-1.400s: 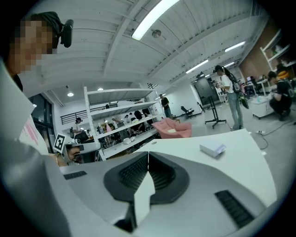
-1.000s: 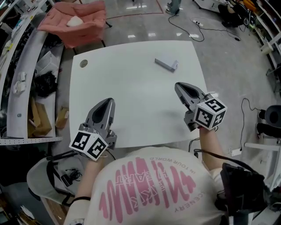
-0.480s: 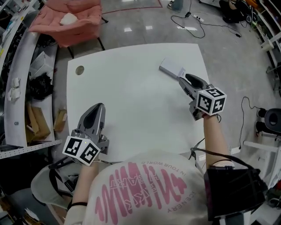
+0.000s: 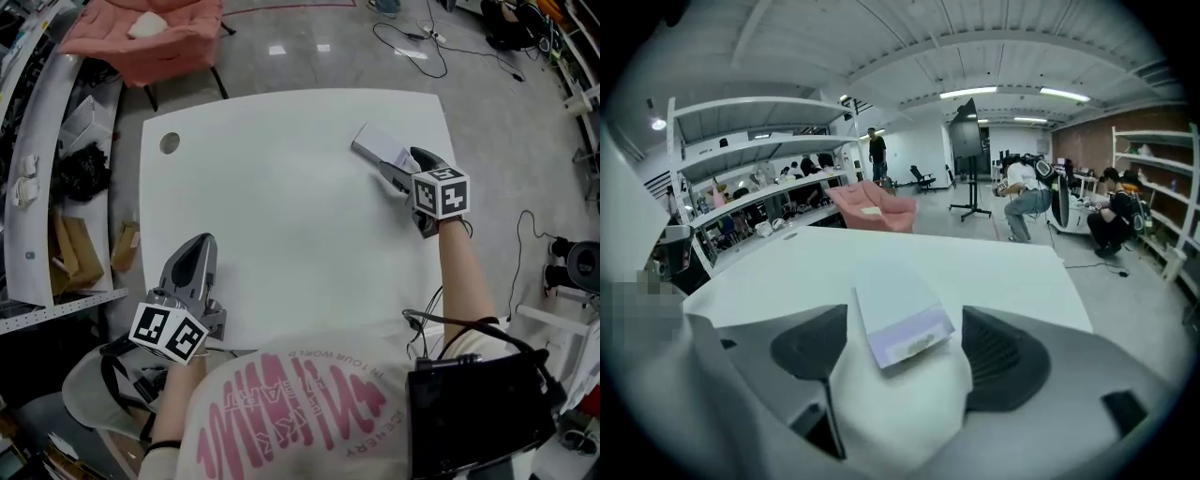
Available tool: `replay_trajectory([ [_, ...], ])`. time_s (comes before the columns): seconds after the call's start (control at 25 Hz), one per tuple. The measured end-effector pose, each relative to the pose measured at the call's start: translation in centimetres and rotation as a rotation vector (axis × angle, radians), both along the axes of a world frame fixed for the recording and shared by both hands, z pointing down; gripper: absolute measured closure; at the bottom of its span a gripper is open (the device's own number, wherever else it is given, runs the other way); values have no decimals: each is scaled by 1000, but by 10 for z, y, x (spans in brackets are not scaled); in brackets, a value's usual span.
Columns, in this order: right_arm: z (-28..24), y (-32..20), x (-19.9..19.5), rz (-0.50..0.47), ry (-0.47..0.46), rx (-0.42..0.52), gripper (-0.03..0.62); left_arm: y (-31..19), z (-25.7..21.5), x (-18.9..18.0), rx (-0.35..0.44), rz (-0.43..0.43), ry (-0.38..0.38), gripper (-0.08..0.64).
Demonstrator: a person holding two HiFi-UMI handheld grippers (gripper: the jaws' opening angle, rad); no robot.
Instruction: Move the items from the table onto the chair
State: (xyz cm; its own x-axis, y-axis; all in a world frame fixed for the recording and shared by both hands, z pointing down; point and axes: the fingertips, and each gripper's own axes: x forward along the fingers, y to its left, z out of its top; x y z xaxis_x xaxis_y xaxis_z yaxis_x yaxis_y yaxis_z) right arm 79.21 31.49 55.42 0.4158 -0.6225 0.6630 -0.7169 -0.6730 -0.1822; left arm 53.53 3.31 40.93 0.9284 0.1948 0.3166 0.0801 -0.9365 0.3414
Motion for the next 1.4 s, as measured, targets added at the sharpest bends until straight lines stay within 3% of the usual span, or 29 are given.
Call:
replay_trajectory([
  [0.12,9,-1,1,-24,-15,-42,185,-3,1,-7,6,-9,-9,552],
  [0.44,17,-2,5,-57,-5,-131,187,-8,0,-14,4,-33,-16,552],
  [0.52,17,-3,5,-45,-17,-124,239,-8,1,-13,3,-31,-14,552],
  [0.64,12,-7,5,-30,-18,-92,258,-7,5,-9,6,-20,-15,552],
  [0.88,-25,-8,-19,-42,20,10,270,7,-5,-11,7,-8,29,552],
  [1.04,-61,-19,-56,-70,-13,164,270,24,-19,-23,17,-5,75,552],
  [1.2,-92,-39,-104,-177,-6,276,270,43,-25,-36,30,-26,110,552],
  [1.4,-137,-70,-180,-357,4,382,270,62,-39,-79,50,-97,147,552],
])
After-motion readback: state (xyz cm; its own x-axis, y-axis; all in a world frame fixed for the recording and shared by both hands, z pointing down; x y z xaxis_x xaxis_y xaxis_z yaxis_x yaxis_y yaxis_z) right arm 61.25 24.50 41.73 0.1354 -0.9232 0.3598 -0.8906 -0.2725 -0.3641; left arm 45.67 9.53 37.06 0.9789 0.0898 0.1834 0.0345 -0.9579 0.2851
